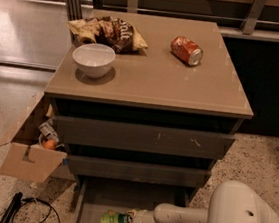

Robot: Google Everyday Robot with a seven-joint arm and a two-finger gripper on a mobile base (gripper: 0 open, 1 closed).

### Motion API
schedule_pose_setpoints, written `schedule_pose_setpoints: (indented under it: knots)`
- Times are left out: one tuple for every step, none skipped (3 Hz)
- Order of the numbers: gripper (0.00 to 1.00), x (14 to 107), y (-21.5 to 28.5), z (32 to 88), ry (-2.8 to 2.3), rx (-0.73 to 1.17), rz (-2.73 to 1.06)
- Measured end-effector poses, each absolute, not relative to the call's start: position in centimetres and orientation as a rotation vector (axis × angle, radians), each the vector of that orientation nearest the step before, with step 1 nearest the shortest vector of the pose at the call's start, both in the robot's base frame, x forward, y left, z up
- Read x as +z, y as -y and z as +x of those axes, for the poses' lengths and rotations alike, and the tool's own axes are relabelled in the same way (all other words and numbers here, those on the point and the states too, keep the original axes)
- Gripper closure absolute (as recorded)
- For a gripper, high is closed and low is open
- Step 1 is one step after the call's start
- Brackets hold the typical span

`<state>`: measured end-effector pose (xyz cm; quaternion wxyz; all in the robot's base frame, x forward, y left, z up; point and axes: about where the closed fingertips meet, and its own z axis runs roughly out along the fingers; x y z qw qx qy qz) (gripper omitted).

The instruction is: Pick green rice chip bag from bottom drawer and place on counter

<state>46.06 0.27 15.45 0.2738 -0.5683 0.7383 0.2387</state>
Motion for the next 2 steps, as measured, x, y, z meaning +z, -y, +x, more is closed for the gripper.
schedule_pose_setpoints:
  knots:
    - [1.0,19.1,-0.1,46.2,-1.953,0.677,-1.575]
    - [1.0,23.3,0.5,46.3,-1.911,0.668,-1.608]
